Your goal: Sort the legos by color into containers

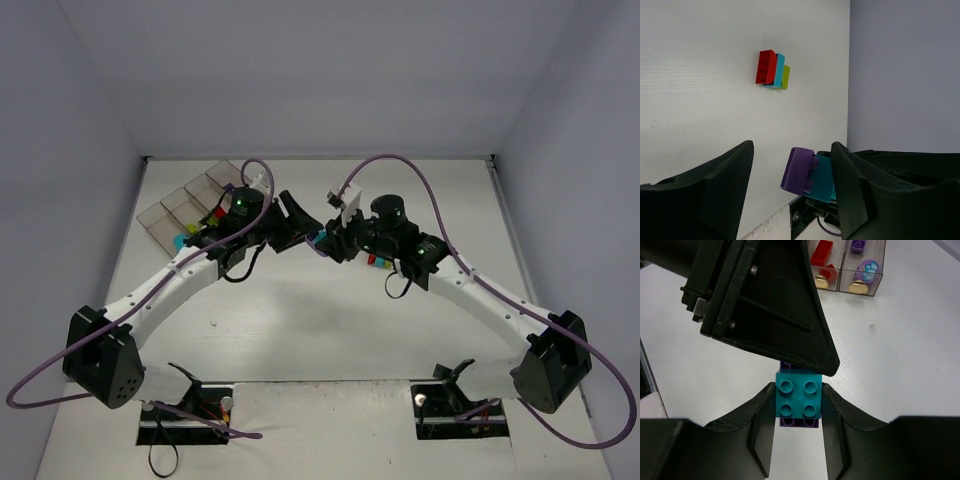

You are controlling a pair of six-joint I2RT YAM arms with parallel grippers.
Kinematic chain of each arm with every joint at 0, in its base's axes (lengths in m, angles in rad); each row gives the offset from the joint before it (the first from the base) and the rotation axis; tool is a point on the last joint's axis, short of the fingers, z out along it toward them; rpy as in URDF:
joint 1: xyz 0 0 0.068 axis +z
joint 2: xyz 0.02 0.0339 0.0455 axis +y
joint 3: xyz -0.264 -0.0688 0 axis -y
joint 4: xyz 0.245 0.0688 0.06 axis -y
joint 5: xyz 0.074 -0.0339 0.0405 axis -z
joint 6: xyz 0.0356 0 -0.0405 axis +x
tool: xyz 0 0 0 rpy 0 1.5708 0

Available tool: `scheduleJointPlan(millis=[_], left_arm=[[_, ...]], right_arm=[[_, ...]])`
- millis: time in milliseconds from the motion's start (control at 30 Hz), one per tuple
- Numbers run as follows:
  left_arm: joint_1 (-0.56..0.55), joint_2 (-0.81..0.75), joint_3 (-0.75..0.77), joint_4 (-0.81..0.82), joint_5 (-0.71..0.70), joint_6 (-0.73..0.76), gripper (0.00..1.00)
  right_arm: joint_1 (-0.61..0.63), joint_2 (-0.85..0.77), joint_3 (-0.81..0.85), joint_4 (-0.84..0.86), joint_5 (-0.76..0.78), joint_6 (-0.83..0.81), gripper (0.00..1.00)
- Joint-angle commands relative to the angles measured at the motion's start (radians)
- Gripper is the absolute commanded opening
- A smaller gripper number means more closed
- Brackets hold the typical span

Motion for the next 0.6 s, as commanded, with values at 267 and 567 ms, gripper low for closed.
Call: scheduleJointPlan(millis=[267, 567], left_arm=[[-0.032, 0.023, 0.003, 0.054, -0.008, -0.008, 0.24], [-0.033, 0.029, -0.008, 0.032, -0.051, 0.001, 0.00]], right_arm=[[0.013, -0.020, 0.008, 0.226, 0.097, 0.079, 0.00], [0.008, -0.059, -0.030, 0.258, 0.157, 0.082, 0.00]])
